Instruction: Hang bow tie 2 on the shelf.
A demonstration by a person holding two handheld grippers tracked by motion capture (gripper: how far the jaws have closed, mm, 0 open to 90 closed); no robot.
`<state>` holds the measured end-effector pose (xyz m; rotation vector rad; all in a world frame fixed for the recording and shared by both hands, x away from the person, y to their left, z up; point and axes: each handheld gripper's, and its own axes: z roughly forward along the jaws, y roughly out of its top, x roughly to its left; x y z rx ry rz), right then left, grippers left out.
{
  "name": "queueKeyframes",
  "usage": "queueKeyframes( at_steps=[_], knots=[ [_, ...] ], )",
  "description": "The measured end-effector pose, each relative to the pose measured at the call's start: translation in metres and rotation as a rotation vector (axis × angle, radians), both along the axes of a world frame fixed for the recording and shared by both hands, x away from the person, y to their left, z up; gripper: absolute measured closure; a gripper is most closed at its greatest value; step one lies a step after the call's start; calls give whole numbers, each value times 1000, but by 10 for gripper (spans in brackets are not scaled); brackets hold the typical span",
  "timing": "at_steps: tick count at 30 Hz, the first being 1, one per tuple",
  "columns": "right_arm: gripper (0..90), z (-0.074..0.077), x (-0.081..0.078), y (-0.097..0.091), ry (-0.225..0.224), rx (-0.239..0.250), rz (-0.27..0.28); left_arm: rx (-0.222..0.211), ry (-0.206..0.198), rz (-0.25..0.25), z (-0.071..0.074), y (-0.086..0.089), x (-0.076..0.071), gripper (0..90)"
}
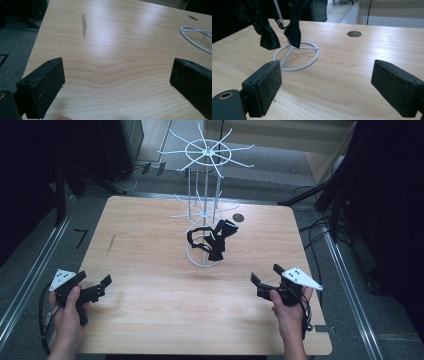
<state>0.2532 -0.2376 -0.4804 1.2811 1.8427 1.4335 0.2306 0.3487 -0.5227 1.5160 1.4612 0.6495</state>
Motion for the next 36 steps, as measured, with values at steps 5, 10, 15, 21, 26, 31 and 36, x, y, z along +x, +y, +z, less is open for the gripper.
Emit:
queueKeyframes(
  at_steps=[5,10,15,21,26,31,36],
  knots=[
    [98,-9,-3,-13,14,4,-15,1,1,-1,0,0,0,2],
    [98,-17,-6,-25,36,-3,-33,1,0,0,0,0,0,2],
    [104,-24,-10,-39,46,0,-63,3,0,1,0,0,0,2],
    [114,-29,-17,-54,62,6,-88,7,0,-1,0,0,0,2],
    [119,-34,-22,-66,77,6,-104,7,0,-1,0,0,0,2],
    [121,-37,-28,-76,83,-9,-115,8,-1,-1,0,0,0,2],
    [122,-45,-37,-92,107,-24,-134,8,1,-4,0,0,0,2]
  ],
)
